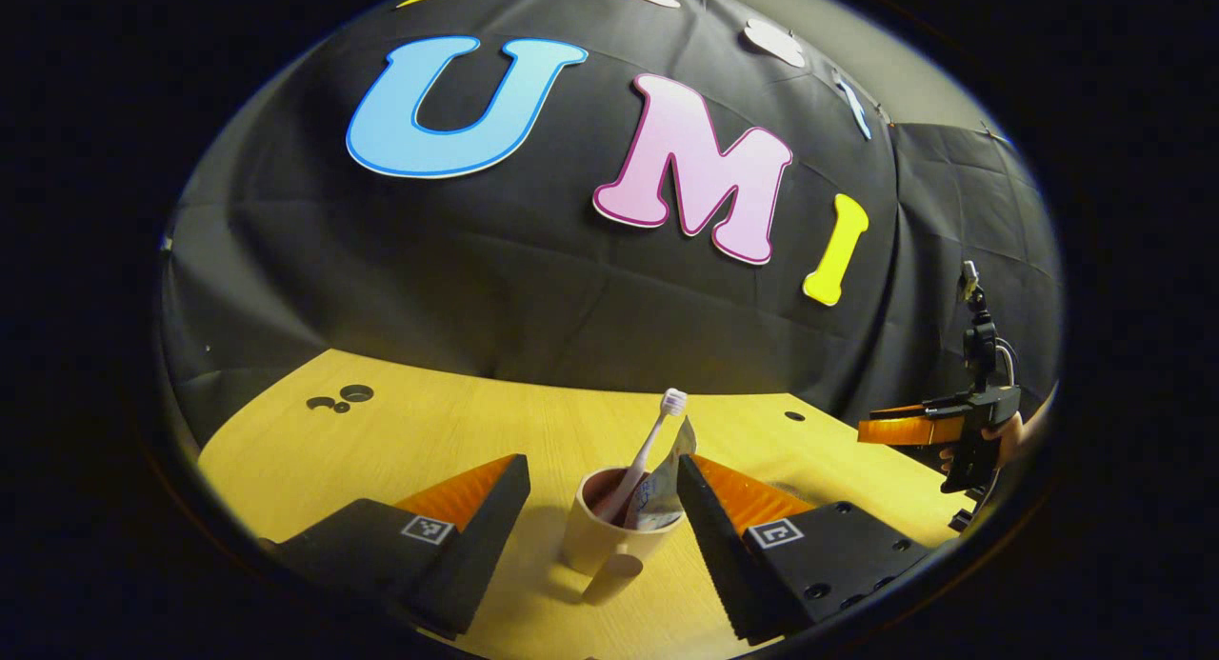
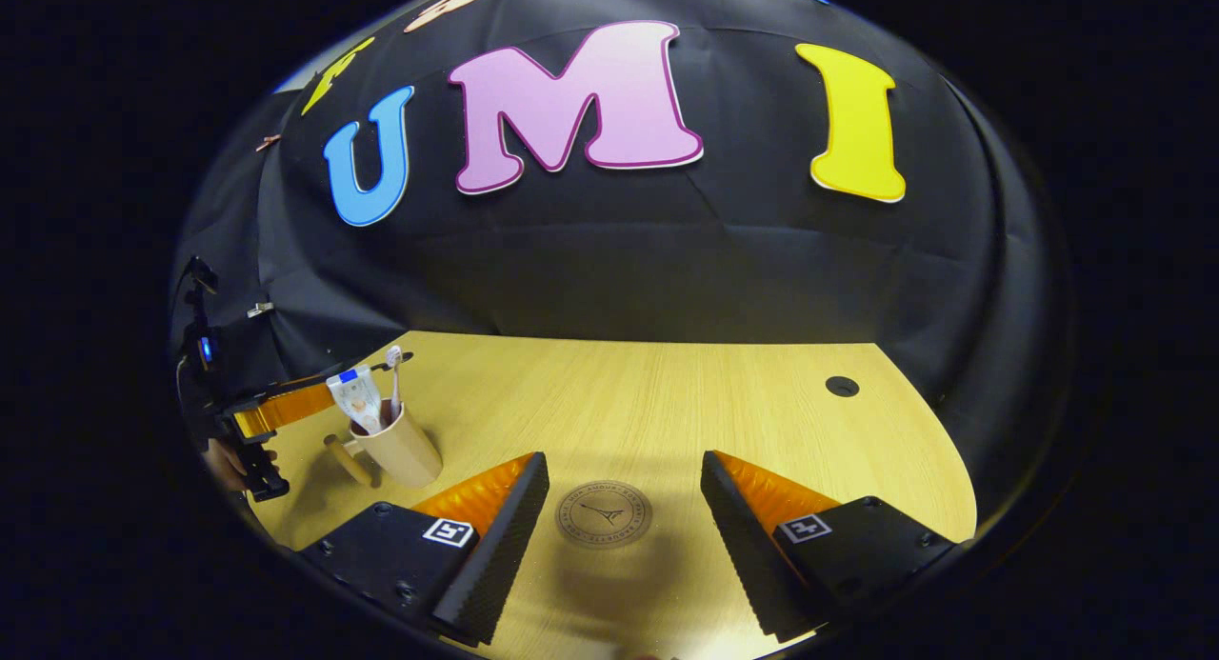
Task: Put the toothbrush and toothpaste on the desktop into the cup, then pick up the cup and place it on the coaster on the desktop.
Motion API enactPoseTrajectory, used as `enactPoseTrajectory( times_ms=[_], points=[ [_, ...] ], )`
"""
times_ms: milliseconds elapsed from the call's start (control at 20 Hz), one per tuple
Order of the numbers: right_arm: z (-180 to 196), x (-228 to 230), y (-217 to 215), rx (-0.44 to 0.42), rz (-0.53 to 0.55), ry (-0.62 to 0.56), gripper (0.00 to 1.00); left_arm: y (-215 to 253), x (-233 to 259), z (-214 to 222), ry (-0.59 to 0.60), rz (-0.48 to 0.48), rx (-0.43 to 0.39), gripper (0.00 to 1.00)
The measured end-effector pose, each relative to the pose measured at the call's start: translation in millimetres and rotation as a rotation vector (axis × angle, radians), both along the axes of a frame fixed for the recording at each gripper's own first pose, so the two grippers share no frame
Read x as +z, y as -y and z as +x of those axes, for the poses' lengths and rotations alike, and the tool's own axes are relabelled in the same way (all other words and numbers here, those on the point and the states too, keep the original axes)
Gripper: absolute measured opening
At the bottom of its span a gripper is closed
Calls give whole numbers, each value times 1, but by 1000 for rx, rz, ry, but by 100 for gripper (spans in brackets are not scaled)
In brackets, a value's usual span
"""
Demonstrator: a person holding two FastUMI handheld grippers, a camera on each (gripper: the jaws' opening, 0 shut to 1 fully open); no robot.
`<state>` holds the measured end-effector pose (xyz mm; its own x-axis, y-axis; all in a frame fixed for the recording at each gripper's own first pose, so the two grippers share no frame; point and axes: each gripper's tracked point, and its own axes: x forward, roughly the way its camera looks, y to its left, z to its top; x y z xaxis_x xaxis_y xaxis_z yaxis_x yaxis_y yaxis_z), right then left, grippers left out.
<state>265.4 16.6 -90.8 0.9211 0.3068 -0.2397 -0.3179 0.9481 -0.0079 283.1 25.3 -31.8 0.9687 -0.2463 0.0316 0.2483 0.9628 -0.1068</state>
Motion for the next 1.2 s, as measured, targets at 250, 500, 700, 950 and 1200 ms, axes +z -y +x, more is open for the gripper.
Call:
enactPoseTrajectory(
  times_ms=[250,500,700,950,1200],
  points=[
    [-7,7,30,-33,18,0,99,11,-18,-6,-138,61,-12,97],
    [-15,11,66,-82,46,-10,99,34,-43,6,-284,119,-45,97],
    [-18,18,94,-141,71,5,99,33,-60,20,-417,149,-5,98],
    [-19,17,128,-199,98,-2,99,38,-80,21,-564,202,-21,98],
    [-18,10,159,-257,126,-18,98,35,-104,29,-714,243,2,94]
  ],
)
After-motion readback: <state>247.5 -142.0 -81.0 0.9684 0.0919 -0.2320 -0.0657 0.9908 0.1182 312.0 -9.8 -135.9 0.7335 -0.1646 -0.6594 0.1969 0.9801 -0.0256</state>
